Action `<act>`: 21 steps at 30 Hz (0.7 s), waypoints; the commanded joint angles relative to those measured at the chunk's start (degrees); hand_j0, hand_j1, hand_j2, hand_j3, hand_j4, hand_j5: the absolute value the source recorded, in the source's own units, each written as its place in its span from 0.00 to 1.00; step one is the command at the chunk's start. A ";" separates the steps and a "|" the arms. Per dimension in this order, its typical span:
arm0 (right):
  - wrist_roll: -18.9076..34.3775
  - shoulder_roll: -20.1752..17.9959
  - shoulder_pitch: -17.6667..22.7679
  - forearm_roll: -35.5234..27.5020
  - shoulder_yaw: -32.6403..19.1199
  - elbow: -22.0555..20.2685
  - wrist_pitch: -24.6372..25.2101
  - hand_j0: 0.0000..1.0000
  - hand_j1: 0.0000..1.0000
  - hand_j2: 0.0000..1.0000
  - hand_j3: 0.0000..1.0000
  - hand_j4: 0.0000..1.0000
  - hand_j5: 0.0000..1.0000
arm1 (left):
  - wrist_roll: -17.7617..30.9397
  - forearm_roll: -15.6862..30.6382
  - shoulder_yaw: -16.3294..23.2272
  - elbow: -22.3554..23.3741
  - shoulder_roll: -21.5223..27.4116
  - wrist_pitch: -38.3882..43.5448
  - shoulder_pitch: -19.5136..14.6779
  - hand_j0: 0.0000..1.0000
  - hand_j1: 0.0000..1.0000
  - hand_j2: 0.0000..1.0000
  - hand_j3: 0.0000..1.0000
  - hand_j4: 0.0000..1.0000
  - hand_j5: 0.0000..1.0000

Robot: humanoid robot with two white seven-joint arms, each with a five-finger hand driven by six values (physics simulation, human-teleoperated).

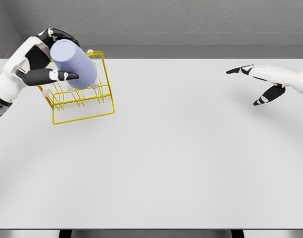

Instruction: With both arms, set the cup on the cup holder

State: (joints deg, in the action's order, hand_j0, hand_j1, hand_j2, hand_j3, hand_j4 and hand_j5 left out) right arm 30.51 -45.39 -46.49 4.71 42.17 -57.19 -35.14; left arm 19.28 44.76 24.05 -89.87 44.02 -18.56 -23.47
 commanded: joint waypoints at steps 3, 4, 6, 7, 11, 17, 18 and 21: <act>-0.01 -0.05 0.00 -0.40 -0.07 -0.02 0.14 1.00 1.00 1.00 1.00 1.00 1.00 | -0.03 0.33 -0.05 1.80 0.54 0.02 -0.53 0.46 0.46 0.46 0.46 0.46 0.46; -0.01 -0.05 0.00 -0.40 -0.07 -0.02 0.14 1.00 1.00 1.00 1.00 1.00 1.00 | -0.03 0.33 -0.05 2.24 0.45 0.02 -0.88 0.46 0.46 0.46 0.46 0.46 0.46; -0.01 -0.05 0.00 -0.40 -0.07 -0.02 0.14 1.00 1.00 1.00 1.00 1.00 1.00 | -0.03 0.33 -0.14 2.24 0.27 0.02 -1.05 0.46 0.46 0.46 0.46 0.46 0.46; -0.01 -0.05 0.00 -0.31 -0.07 -0.02 0.14 1.00 1.00 1.00 1.00 1.00 1.00 | -0.03 0.15 -0.14 2.24 0.27 0.02 -1.41 0.46 0.46 0.46 0.46 0.46 0.46; -0.01 -0.05 0.00 -0.31 0.01 -0.02 0.14 1.00 1.00 1.00 1.00 1.00 1.00 | -0.03 -0.11 -0.05 2.33 -0.61 0.11 -2.55 0.46 0.46 0.46 0.46 0.46 0.46; -0.01 0.04 0.00 -0.31 0.01 -0.02 0.14 1.00 1.00 1.00 1.00 1.00 1.00 | 0.14 -0.55 0.12 1.97 -2.71 0.11 -2.55 0.46 0.46 0.46 0.46 0.46 0.46; -0.01 0.04 0.00 -0.31 0.01 -0.02 0.14 1.00 1.00 1.00 1.00 1.00 1.00 | 0.14 -0.73 0.21 2.06 -3.42 0.19 -2.64 0.45 0.45 0.45 0.45 0.45 0.45; -0.01 0.04 0.00 -0.31 0.01 -0.02 0.14 1.00 1.00 1.00 1.00 1.00 1.00 | 0.23 -0.81 0.47 1.98 -3.68 0.11 -2.55 0.45 0.45 0.45 0.45 0.45 0.45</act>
State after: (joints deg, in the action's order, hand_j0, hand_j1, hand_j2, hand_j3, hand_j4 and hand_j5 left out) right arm 30.52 -45.35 -46.49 4.79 42.24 -57.19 -35.14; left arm 19.50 43.77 24.37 -87.87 40.73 -18.45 -25.93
